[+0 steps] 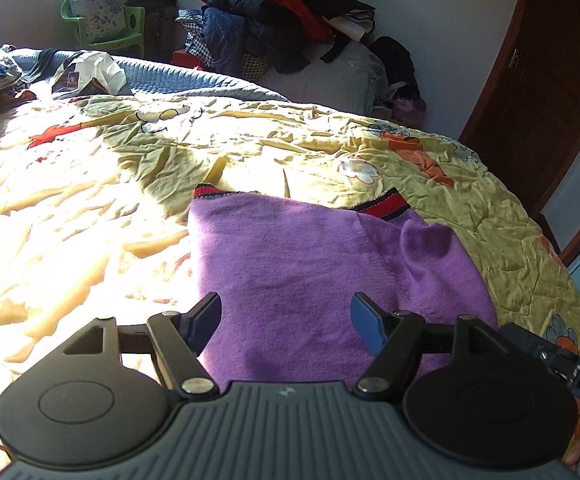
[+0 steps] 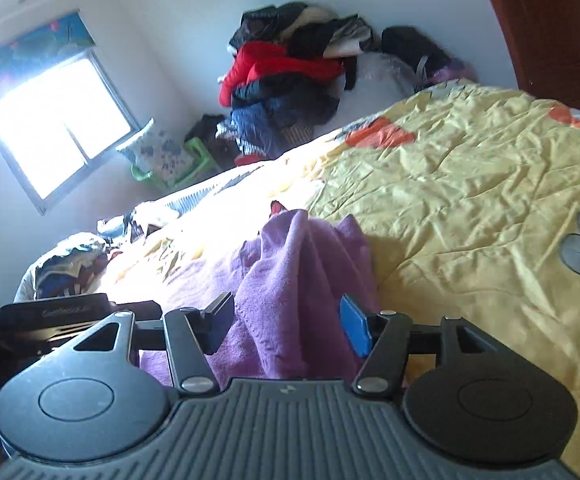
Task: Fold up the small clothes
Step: 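Move both open grippers to the opposite side edge of the sweater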
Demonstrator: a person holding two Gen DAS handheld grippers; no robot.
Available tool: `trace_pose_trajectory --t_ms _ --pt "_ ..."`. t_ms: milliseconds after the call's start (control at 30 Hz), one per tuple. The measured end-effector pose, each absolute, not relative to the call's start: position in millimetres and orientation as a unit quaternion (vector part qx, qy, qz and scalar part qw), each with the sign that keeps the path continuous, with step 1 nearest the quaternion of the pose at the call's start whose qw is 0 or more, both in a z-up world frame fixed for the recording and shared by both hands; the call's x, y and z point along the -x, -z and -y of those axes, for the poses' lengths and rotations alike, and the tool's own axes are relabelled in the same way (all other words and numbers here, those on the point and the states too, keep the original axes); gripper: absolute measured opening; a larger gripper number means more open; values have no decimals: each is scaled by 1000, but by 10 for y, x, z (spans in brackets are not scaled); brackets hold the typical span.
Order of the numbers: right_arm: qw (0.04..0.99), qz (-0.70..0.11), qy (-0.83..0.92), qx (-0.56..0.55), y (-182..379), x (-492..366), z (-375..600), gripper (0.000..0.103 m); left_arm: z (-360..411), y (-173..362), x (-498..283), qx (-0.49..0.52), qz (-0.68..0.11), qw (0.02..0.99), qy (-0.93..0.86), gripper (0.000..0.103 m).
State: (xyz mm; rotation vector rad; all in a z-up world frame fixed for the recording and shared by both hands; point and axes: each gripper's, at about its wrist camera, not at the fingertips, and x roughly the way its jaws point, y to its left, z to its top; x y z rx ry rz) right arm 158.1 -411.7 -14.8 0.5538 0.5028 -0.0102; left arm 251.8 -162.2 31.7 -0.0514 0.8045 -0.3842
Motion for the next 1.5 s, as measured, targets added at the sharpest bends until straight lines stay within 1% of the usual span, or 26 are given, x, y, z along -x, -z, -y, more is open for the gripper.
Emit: trace_pose_trajectory --t_ms 67,133,200,233,267,367,433,467,500,533,567,600,633,700,800,933,1067,1233,1300,1367,1400,1433,1500 --pt "924 -260 -8 -281 127 -1826 4130 60 1586 -299 -2493 20 -387 904 182 71" --pt "922 -278 -9 -269 107 -2025 4111 60 1567 -296 -2477 20 -385 905 180 71" --pt "922 -294 -11 -254 108 -2204 4090 49 1564 -292 -2473 21 -384 905 184 71" --pt "920 -303 -8 -249 127 -2263 4086 26 1565 -289 -2470 20 -383 905 183 71" --pt "917 -316 -3 -243 160 -2311 4086 11 1566 -287 -2460 18 -381 907 182 71" --pt "920 -312 18 -235 214 -2285 4164 10 1551 -278 -2429 9 -374 910 179 71" --pt "916 -307 25 -257 283 -2257 4263 10 1526 -255 -2417 6 -376 910 177 71" --pt "914 -307 26 -262 315 -2243 4286 13 1521 -242 -2420 4 -379 908 176 71" --pt "915 -305 31 -262 319 -2207 4283 20 1510 -224 -2428 6 -384 906 175 71" --pt "918 -302 40 -254 300 -2161 4262 32 1499 -216 -2426 9 -386 906 175 71" --pt "923 -295 45 -242 263 -2101 4228 52 1485 -210 -2421 11 -386 906 175 71" --pt "932 -283 44 -221 202 -2007 4177 61 1478 -209 -2413 12 -386 906 175 71" --pt "940 -269 39 -205 150 -1916 4126 69 1476 -209 -2409 11 -386 906 174 71" --pt "950 -255 17 -180 64 -1771 4036 68 1482 -211 -2403 9 -386 906 174 71" --pt "949 -270 -2 -161 17 -1679 3954 68 1500 -217 -2385 8 -386 906 172 71" --pt "945 -292 9 -148 103 -1692 3945 68 1535 -197 -2334 5 -390 904 173 71" --pt "938 -306 48 -158 231 -1712 4045 67 1559 -191 -2282 0 -392 903 175 72" --pt "934 -295 47 -196 247 -1594 4209 67 1577 -194 -2252 -11 -389 904 175 72" --pt "931 -300 31 -204 260 -1581 4253 70 1569 -190 -2245 -7 -390 904 178 75" --pt "927 -308 8 -216 298 -1576 4305 82 1533 -182 -2234 3 -387 903 186 81" --pt "924 -311 -4 -224 323 -1579 4332 85 1504 -169 -2228 8 -383 904 189 85" --pt "921 -314 -13 -232 349 -1578 4363 88 1479 -154 -2221 12 -381 904 193 87" --pt "911 -322 -36 -254 413 -1585 4430 88 1396 -98 -2218 30 -388 897 210 87"
